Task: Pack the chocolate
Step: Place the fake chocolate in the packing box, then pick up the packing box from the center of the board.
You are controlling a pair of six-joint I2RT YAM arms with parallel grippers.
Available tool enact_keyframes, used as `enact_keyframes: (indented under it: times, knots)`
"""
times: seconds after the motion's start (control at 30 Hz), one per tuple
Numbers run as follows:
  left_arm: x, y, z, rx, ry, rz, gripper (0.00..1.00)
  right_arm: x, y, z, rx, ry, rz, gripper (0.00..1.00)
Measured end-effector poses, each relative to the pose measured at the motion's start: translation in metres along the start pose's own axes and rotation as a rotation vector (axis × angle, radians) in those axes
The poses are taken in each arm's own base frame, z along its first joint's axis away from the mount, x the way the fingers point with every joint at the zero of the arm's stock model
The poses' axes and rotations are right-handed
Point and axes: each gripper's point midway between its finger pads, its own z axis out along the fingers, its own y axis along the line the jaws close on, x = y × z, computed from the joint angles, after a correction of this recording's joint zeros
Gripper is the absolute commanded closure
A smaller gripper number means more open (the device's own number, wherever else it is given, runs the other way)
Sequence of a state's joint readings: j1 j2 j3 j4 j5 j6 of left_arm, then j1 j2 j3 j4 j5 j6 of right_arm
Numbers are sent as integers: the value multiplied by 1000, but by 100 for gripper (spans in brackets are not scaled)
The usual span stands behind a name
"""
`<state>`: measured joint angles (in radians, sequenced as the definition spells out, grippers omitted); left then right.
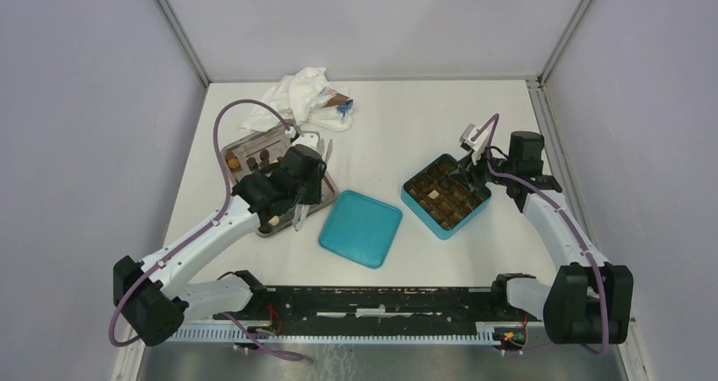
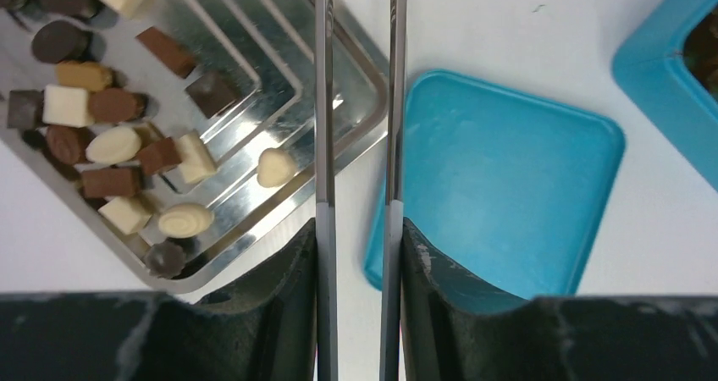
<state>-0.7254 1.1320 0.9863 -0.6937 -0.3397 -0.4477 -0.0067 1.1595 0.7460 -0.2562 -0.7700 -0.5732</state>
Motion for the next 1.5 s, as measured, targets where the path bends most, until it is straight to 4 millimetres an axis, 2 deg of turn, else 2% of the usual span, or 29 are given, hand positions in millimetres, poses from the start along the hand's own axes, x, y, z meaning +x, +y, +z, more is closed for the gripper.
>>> enact_keyframes:
  times: [0.07,0.23,0.43,0.53,0.67,0.8,1.1,1.33,1.5]
  knots:
    - [5,15,0,-42,24,-15,59,0,1,0,-9,-4,2,52]
    - [18,37,-2,-107,84,-25,58,4,2,3,-20,4,14,52]
    - [24,51,-5,-141,116,-52,59,12,-3,4,4,37,26,52]
    - [24,43,-4,-92,121,-75,60,22,-12,5,48,83,35,52]
    - [27,17,-3,53,124,-109,61,46,-26,7,109,183,57,51]
    - [32,0,-3,153,129,-132,61,65,-42,9,155,272,59,51]
    - [40,-13,0,231,144,-138,62,75,-73,28,158,349,78,55]
    - [36,-15,-5,253,119,-142,62,89,-65,40,90,372,126,63]
    - [33,-17,-6,266,107,-144,62,96,-56,50,54,396,129,84]
